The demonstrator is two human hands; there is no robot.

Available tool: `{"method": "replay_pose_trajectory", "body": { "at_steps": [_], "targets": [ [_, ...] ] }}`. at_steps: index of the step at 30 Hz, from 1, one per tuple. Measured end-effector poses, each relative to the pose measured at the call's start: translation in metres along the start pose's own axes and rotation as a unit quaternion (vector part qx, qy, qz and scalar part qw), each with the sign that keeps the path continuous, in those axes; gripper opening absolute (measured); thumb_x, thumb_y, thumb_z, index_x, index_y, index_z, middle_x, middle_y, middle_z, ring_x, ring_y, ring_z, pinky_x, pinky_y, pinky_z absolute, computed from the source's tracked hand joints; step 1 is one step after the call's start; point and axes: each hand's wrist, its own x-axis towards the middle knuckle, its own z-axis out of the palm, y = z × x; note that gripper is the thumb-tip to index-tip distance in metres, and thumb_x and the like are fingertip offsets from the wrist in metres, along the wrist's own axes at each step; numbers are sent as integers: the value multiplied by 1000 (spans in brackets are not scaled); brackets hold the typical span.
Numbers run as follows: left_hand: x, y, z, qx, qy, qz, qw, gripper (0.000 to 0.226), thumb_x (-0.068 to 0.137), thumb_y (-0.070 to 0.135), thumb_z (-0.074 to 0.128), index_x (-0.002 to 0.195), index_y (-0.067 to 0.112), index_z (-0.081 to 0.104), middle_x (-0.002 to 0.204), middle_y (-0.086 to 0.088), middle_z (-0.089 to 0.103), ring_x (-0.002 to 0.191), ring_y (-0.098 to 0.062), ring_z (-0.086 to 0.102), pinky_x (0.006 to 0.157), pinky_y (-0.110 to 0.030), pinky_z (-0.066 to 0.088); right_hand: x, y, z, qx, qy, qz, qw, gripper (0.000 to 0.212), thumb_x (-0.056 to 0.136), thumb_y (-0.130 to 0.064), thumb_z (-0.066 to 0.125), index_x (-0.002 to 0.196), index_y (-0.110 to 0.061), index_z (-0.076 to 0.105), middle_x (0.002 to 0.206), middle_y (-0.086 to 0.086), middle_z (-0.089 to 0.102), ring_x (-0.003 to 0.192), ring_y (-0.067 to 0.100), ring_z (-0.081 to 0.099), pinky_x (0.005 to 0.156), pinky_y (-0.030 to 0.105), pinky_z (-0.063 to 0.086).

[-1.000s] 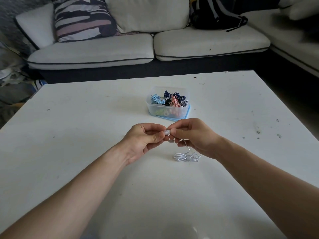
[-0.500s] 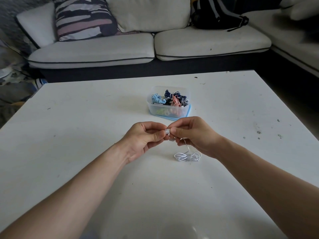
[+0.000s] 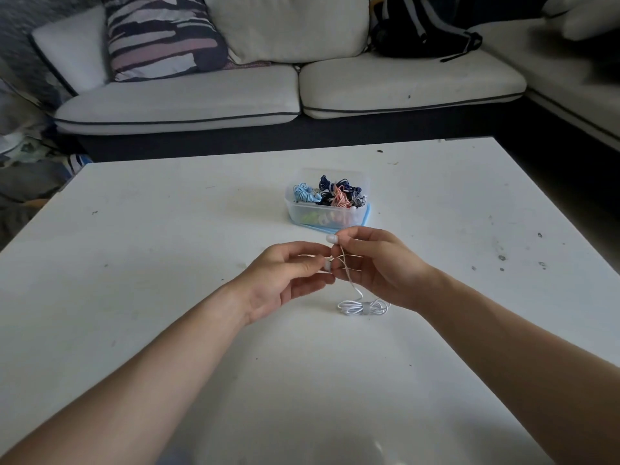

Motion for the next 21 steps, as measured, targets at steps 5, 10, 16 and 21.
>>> {"method": "replay_pose_trajectory", "body": {
  "at_steps": [5,10,16,21],
  "targets": [
    [3,-4,1,-20,49,18,998,18,84,-7,65,96,6,65,83,-12,69,72,-18,70,68,-23,58,3,1,2,37,34,29,998,13,96,-7,49,95,-6,62,82,12,64,67,25,64,71,37,57],
    [5,-11,7,15,72,36,997,16,80,-7,71,84,7,63,77,-9,69,69,-19,70,66,-22,56,4,4,1,-33,32,51,998,24,94,-8,44,102,-14,66,75,4,50,63,20,53,66,33,55],
    [6,-16,4,24,96,33,995,20,78,-13,69,87,5,70,84,-11,74,78,-21,73,74,-23,58,4,10,0,-201,33,19,979,5,92,-7,68,95,-8,64,81,10,57,62,17,58,70,32,56],
    [6,-15,3,17,108,18,994,17,79,-10,71,90,3,69,83,-13,75,80,-22,74,75,-23,59,5,11,-7,-249,33,-22,968,4,90,-7,72,91,-5,68,74,11,60,62,18,60,68,31,56]
  ]
}}
